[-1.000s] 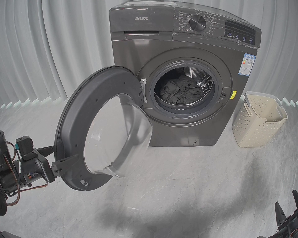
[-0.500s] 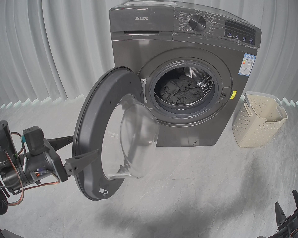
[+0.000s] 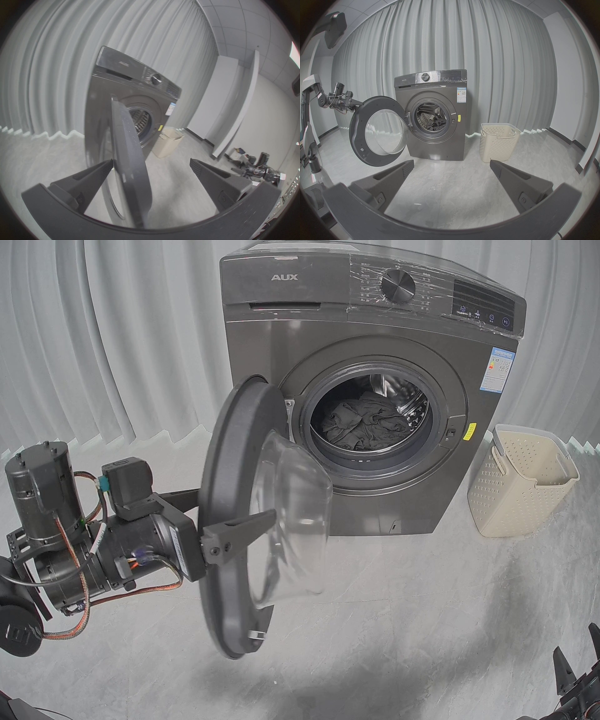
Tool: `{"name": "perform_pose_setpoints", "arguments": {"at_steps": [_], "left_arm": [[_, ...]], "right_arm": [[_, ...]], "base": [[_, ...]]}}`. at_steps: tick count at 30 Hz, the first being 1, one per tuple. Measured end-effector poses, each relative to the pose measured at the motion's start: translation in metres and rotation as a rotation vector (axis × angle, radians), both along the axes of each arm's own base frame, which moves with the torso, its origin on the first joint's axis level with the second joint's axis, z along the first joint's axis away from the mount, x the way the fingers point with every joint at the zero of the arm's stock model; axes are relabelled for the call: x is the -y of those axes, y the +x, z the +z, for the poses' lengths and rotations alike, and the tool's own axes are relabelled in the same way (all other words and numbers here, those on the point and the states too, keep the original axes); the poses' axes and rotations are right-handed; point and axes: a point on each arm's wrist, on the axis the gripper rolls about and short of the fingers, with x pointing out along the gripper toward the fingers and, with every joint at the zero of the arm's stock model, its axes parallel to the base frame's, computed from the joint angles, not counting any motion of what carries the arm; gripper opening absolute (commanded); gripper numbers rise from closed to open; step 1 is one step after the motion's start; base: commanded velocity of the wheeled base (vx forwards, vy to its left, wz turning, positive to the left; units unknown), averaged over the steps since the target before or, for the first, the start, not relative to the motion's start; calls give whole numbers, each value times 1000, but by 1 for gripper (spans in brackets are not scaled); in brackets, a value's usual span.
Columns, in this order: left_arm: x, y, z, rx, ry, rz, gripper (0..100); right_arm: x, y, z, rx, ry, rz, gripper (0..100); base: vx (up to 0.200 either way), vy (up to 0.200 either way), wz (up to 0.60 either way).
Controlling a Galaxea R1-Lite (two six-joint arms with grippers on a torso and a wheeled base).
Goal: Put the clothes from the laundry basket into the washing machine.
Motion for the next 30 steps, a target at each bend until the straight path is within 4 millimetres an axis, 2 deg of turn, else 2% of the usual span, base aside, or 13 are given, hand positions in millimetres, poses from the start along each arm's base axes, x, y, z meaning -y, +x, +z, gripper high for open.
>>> {"name": "perform_pose_setpoints", "arguments": {"at_steps": [6, 10, 21, 25, 30], "left_arm": [[9, 5, 3, 19, -28, -8, 100], [8, 7, 4, 40, -43, 68, 100], [-21, 8, 10, 71, -46, 242, 100], [-20, 16, 6, 57, -34, 255, 100], [-10, 33, 1, 39, -24, 247, 100]], "right_arm": [[0, 0, 0, 0, 0, 1, 100], [0, 0, 0, 0, 0, 0, 100], [0, 0, 0, 0, 0, 0, 100], [0, 0, 0, 0, 0, 0, 100], [0, 0, 0, 0, 0, 0, 100]], "base": [[0, 0, 0], [0, 0, 0], [0, 0, 0], [0, 0, 0], [0, 0, 0]]}}
